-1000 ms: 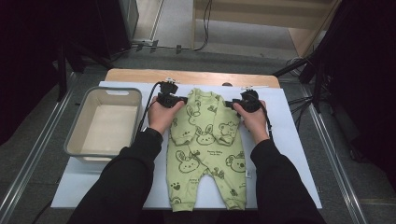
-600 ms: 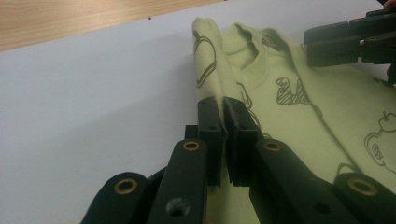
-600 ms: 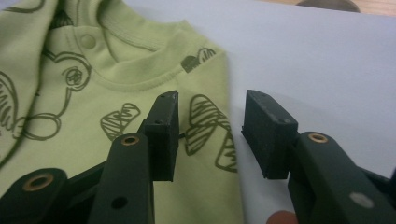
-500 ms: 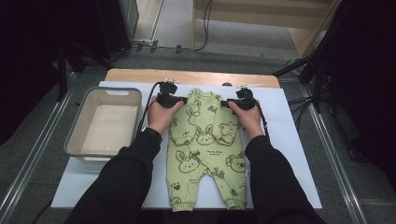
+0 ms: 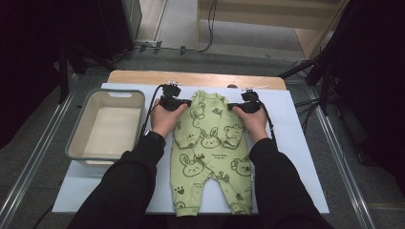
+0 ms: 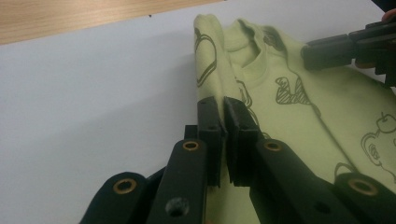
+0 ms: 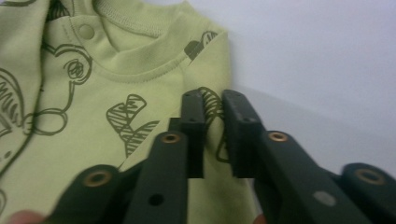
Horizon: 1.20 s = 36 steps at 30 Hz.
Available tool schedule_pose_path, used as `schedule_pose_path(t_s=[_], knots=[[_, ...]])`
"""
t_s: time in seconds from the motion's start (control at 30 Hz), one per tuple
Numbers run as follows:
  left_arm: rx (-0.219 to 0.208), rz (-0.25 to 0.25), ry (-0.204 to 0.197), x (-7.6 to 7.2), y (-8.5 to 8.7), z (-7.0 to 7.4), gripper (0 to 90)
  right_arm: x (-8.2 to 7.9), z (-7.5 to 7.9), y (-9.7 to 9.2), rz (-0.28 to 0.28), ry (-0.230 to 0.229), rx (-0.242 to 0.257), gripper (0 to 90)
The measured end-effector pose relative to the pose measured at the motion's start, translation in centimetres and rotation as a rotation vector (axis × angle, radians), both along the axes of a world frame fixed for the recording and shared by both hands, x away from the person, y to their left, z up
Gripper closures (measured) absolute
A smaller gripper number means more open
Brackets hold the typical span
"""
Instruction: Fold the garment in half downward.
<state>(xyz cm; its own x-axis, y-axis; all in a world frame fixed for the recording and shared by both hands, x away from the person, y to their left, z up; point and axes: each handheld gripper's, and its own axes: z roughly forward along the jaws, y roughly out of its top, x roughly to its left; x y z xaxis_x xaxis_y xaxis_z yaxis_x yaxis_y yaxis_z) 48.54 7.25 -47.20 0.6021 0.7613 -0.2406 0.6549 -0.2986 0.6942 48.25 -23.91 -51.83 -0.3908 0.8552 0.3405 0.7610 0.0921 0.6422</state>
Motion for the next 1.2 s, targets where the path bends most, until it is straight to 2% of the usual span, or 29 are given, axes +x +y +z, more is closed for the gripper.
schedule_pose_path(t_s=[0.03,0.13,0.2,0.37,0.5,0.6,0.77,0.83,1.0,1.13,1.2], knots=[[-0.005,-0.001,0.001,0.0,0.0,0.0,85.7,-0.1,0.1,-0.1,0.001,-0.002,0.003,83.0],[-0.031,0.002,-0.002,0.0,0.1,0.3,85.8,-0.3,0.5,-0.1,0.014,-0.019,-0.029,84.5],[-0.048,0.014,-0.017,-0.1,0.1,0.6,85.9,-0.5,1.2,-0.3,0.014,-0.064,-0.040,84.9],[-0.093,0.038,-0.033,0.1,0.4,1.5,86.1,-1.3,3.9,-1.4,-0.010,-0.185,-0.008,85.1],[-0.140,0.035,-0.072,-0.3,0.5,2.8,86.1,-2.2,5.8,-2.3,0.008,-0.260,0.000,85.1],[-0.148,0.024,-0.107,-1.1,0.4,3.6,86.0,-3.4,6.6,-2.7,0.029,-0.300,0.000,84.9],[-0.168,0.021,-0.130,-2.6,0.8,3.9,85.9,-5.9,7.6,-2.7,0.068,-0.371,0.018,84.7],[-0.188,0.017,-0.131,-3.3,1.1,3.9,85.9,-6.9,7.7,-2.6,0.074,-0.385,0.025,84.7],[-0.198,-0.003,-0.143,-5.1,1.6,4.2,85.9,-9.4,7.8,-2.4,0.087,-0.422,0.025,84.7],[-0.190,-0.016,-0.165,-6.8,1.8,4.5,85.9,-11.4,7.7,-2.0,0.094,-0.451,0.028,84.7],[-0.181,-0.026,-0.181,-7.7,1.9,4.6,85.8,-12.3,7.6,-1.8,0.102,-0.463,0.011,84.7]])
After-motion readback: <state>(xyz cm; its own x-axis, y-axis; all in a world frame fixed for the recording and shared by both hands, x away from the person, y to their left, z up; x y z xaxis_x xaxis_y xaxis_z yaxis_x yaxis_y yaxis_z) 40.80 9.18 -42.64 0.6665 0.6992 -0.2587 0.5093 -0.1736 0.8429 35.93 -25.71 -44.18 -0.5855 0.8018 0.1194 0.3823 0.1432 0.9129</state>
